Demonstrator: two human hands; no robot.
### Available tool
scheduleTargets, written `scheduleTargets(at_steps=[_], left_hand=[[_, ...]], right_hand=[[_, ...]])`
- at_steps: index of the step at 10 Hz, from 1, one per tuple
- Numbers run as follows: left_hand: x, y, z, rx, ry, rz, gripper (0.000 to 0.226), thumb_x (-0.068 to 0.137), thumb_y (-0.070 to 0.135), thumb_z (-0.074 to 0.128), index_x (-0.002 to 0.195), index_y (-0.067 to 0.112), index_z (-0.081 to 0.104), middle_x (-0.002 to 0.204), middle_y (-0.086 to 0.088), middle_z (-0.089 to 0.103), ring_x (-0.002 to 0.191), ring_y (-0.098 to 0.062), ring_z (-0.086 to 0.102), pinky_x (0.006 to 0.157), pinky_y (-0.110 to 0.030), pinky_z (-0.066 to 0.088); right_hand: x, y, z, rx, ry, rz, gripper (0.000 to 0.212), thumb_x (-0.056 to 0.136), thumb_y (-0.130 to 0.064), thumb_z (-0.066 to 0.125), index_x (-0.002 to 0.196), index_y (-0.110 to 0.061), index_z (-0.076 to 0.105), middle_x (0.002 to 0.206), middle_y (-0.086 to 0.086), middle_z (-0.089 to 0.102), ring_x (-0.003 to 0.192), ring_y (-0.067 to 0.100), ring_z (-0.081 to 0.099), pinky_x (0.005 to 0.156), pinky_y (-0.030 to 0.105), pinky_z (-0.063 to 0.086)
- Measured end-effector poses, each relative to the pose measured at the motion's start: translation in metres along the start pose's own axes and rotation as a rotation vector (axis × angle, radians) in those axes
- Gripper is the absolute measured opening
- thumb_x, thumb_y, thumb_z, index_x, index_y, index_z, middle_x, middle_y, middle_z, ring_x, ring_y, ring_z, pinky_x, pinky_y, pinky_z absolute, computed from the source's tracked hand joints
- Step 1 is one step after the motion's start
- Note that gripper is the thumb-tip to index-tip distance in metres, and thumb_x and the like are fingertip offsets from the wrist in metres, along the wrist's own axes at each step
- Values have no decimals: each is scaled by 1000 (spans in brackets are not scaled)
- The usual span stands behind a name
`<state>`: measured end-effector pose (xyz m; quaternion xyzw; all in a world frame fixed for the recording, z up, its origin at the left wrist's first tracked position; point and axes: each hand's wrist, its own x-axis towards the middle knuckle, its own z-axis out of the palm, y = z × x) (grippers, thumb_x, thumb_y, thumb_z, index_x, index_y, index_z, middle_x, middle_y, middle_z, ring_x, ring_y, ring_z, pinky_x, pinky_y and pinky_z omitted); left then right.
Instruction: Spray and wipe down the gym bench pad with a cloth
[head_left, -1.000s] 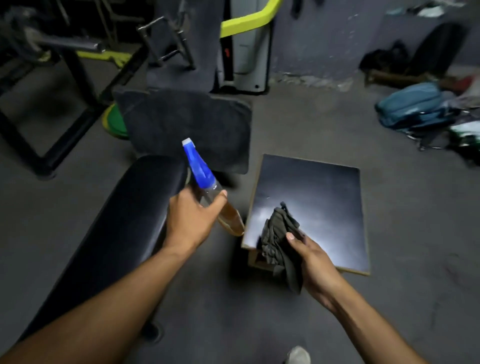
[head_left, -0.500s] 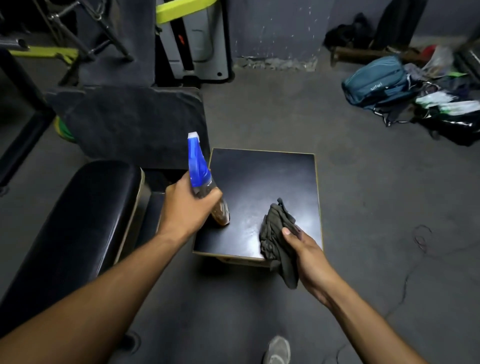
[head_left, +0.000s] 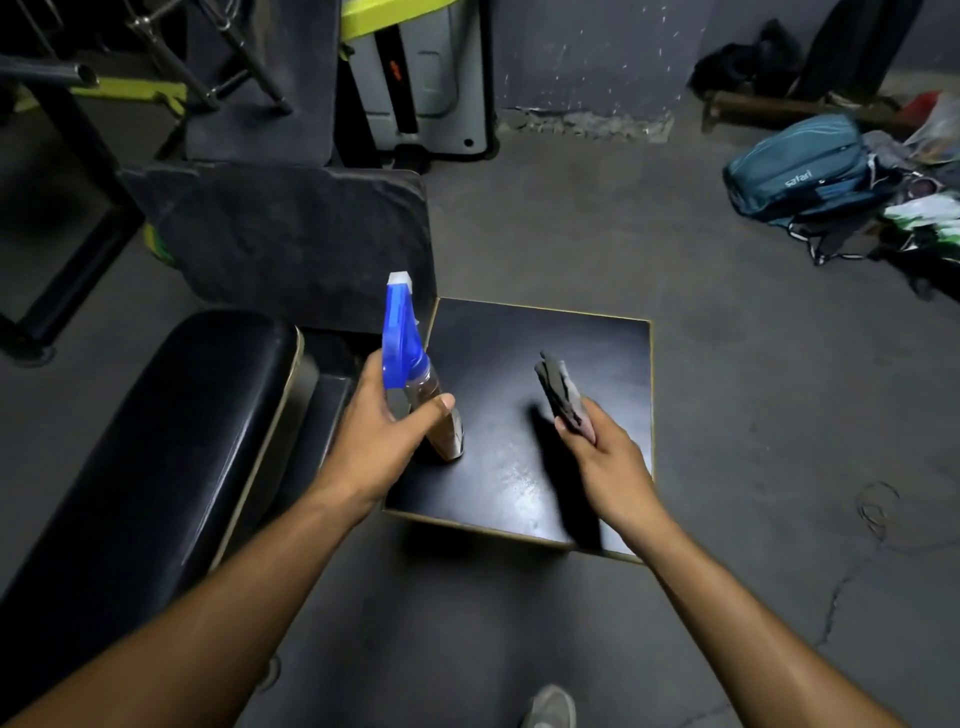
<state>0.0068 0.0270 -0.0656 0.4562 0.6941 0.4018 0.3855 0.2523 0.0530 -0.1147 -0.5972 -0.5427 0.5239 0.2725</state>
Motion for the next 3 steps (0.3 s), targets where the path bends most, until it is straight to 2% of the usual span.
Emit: scheduleTargets(at_steps=[1, 2, 3], left_hand=[[-3, -5, 2, -12, -29, 3, 73, 73, 40, 78, 136, 17, 49, 131, 2, 60, 126, -9, 54, 114, -44, 39], [-12, -7, 3, -44, -53, -19, 86, 72, 32, 80, 145, 28, 36, 141, 11, 51, 131, 4, 45, 116, -32, 33], [-20, -10, 4, -84, -42, -13, 98, 70, 28, 82, 150, 34, 25, 152, 13, 38, 142, 6, 30, 118, -30, 24]], right_hand=[[18, 14, 2, -429, -46, -166, 52, 100, -30, 54, 151, -33, 48, 156, -4, 51, 142, 17, 46, 113, 22, 39], [23, 31, 9, -907, -155, -165, 70, 99, -40, 56, 162, -30, 28, 174, 6, 18, 159, 32, 21, 126, 45, 26], [10, 46, 16, -1065, -167, -163, 75, 99, -45, 54, 164, -31, 20, 176, 7, 6, 162, 33, 9, 129, 48, 14]])
